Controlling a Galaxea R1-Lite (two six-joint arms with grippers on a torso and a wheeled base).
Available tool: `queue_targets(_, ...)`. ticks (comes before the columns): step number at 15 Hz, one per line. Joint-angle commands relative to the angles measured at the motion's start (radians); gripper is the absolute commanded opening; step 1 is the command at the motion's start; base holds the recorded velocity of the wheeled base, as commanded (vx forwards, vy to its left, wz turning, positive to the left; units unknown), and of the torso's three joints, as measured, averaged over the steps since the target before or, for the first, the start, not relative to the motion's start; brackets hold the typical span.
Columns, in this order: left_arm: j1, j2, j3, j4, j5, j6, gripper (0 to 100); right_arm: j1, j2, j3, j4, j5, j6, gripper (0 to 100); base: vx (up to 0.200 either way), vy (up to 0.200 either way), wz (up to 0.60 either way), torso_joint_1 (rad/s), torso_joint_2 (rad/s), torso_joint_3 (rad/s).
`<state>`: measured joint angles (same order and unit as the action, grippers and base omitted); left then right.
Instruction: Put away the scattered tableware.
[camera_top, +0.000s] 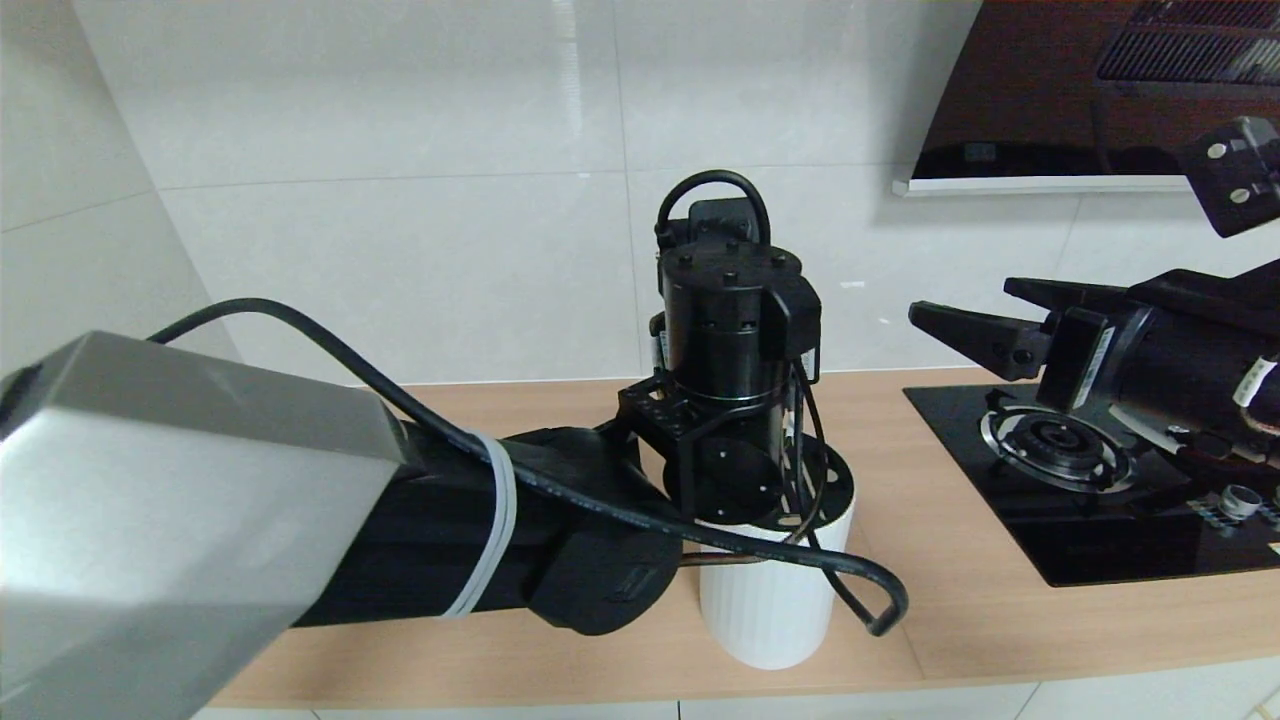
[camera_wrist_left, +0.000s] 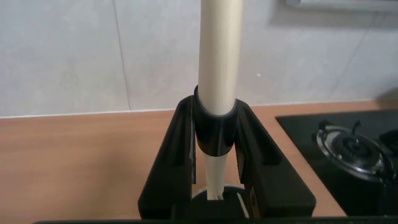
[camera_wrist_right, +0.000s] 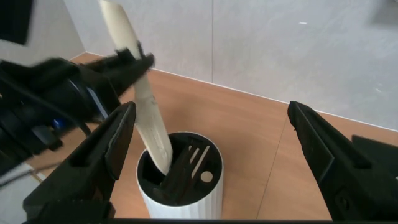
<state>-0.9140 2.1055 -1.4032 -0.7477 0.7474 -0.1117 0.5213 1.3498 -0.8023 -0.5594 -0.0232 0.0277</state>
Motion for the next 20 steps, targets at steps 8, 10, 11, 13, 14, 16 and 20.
queue_targets(8,-0.003,0.083,0.006,-0.009,0.015,-0.014,0,0.000,0.015,0.002,-0.001,0.000,0.000,100,0.000,0.000,0.00,0.000,0.00,0.000)
queue_targets(10,-0.003,0.123,0.009,-0.022,0.018,-0.014,0,0.000,0.015,0.002,-0.001,0.000,0.000,100,0.000,0.000,0.00,0.000,0.00,0.000)
queue_targets(11,-0.005,0.137,0.009,-0.022,0.024,-0.022,0,0.000,0.015,0.002,-0.001,0.000,0.000,100,0.000,0.000,0.00,0.000,0.00,0.000)
queue_targets(13,-0.009,0.159,0.015,-0.022,0.029,-0.029,0,0.000,0.015,0.002,-0.001,0.000,0.000,100,0.000,0.000,0.00,0.000,0.00,0.000)
queue_targets(14,-0.009,0.171,0.015,-0.024,0.029,-0.032,0,0.000,0.015,0.002,-0.001,0.000,0.000,100,0.000,0.000,0.00,0.000,0.00,0.000)
queue_targets(16,-0.009,0.174,0.015,-0.024,0.029,-0.034,0,0.000,0.015,0.003,-0.001,0.000,0.000,100,0.000,0.000,0.00,0.000,0.00,0.000)
queue_targets(20,-0.009,0.185,0.016,-0.024,0.029,-0.043,0,0.000,0.025,0.005,-0.001,0.000,0.000,100,0.000,0.000,0.00,0.000,0.00,0.000)
